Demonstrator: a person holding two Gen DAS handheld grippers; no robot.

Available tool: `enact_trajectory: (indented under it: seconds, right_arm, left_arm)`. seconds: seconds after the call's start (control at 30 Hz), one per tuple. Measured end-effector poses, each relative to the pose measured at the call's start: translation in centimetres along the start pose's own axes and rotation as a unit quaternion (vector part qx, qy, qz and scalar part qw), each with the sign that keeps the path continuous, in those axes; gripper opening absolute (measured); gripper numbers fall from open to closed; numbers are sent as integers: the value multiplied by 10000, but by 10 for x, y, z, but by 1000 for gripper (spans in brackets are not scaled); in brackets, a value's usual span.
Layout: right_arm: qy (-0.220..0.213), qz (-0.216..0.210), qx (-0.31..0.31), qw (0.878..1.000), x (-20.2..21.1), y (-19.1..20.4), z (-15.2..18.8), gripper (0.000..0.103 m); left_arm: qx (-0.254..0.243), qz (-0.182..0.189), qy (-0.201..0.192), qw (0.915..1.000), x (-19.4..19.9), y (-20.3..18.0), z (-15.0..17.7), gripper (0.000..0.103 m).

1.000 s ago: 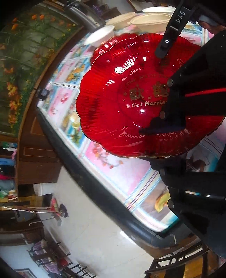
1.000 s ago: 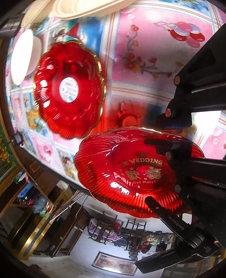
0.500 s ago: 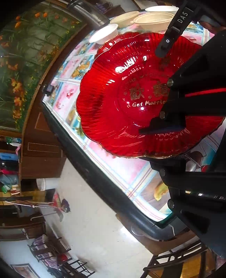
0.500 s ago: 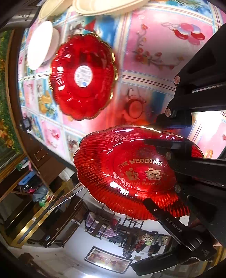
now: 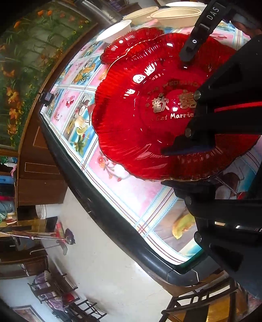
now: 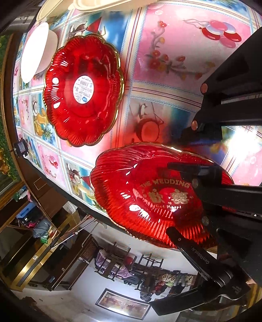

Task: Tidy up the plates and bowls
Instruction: 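Carry the large red plate with the left tool and lower it onto the table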

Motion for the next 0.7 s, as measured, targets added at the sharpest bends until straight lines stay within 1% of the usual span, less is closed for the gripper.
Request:
enact_trajectory:
  seconds: [0.07, 0.1, 0.13, 0.17, 0.2, 0.23, 0.27, 0.33, 0.37, 0.4, 0.5, 0.53, 0.7]
  right_arm:
    - [15, -47, -38, 10000, 1, -1, 2, 19]
    - [-10, -61, -57, 10000, 2, -2, 1, 24]
    - [-37, -82, -77, 9999, 5, -2, 2, 30]
    - [-57, -113, -87, 9999, 6, -3, 1, 32]
    - [-118, -166, -108, 9997, 10, -3, 0, 38]
    - [-180, -182, -128, 9996, 14, -4, -1, 45]
    - [-254, -189, -148, 9994, 18, -5, -2, 50]
    - [-439, -259, -213, 9985, 30, -8, -5, 66]
    - [-499, -296, -242, 9980, 33, -8, -6, 68]
    - [-592, -339, -290, 9973, 39, -10, -7, 71]
    - [-855, -408, -492, 9943, 55, -19, -10, 83]
    - [-892, -430, -542, 9936, 57, -21, -10, 85]
    - [-1028, -636, -896, 9886, 71, -39, -13, 85]
  left_arm:
    - [-27, -128, -100, 9999, 5, 3, -1, 36]
    - [-14, -151, -144, 9998, 8, 4, -2, 54]
    - [35, -137, -239, 9996, 14, 6, -4, 64]
    - [84, -166, -337, 9993, 19, 8, -6, 67]
    - [107, -193, -399, 9990, 22, 10, -6, 67]
    - [114, -200, -463, 9987, 27, 11, -8, 67]
    - [99, -195, -517, 9984, 32, 11, -9, 67]
    - [99, -222, -601, 9979, 39, 13, -12, 69]
    - [111, -221, -646, 9976, 43, 13, -14, 70]
    - [121, -221, -691, 9973, 46, 13, -15, 75]
    - [100, -227, -885, 9958, 58, 9, -22, 77]
    - [80, -219, -908, 9956, 60, 6, -23, 77]
    - [-185, -144, -1009, 9946, 68, -19, -30, 77]
Point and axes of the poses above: each gripper's, at about its wrist camera, not at the fingertips, and x roughly against the way its jaws point, y to its left, z to its underside, the point moved 9 cm from there along -x, roughly the way its jaws point, and after that the axes turned 5 degrees about x, right-handed, at the moved point
